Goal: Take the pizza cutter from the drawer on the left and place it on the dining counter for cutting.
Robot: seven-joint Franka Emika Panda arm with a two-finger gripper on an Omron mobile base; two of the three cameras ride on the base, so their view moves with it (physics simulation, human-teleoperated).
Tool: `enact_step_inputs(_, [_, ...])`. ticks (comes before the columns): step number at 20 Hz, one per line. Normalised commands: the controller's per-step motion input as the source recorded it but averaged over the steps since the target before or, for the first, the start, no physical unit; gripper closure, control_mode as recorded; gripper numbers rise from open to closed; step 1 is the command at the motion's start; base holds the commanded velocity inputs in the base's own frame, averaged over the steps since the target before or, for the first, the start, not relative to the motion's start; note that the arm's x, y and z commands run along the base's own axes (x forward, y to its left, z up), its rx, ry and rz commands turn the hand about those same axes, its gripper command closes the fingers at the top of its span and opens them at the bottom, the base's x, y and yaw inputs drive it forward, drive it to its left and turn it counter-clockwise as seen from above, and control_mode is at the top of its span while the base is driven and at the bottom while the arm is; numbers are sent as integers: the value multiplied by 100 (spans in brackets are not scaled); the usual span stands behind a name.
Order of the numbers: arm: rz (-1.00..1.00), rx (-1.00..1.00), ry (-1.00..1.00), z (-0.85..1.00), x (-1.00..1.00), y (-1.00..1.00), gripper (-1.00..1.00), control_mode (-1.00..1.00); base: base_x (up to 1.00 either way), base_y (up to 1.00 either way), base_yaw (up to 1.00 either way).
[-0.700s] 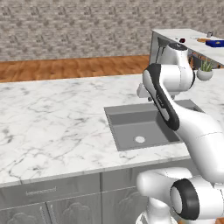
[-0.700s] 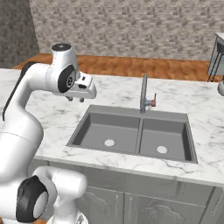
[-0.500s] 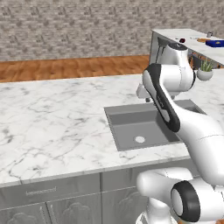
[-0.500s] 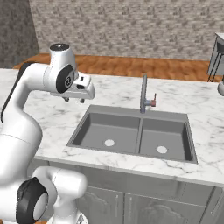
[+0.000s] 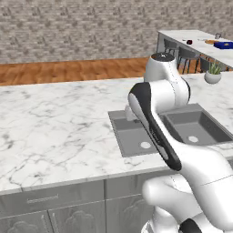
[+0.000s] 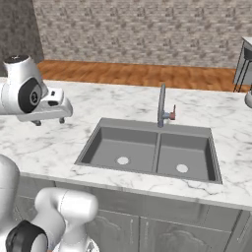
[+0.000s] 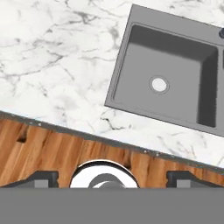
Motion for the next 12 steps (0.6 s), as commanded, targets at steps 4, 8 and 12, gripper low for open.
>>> enact_step_inputs(4, [30,-18,0,-17,-43,100,-100,-100,0,0,0])
enact_step_inputs(8, [33,-20,0,-16,-48,100,-100,-100,0,0,0])
enact_step_inputs(12, [28,-18,0,-28,-42,95,-100,-100,0,0,0])
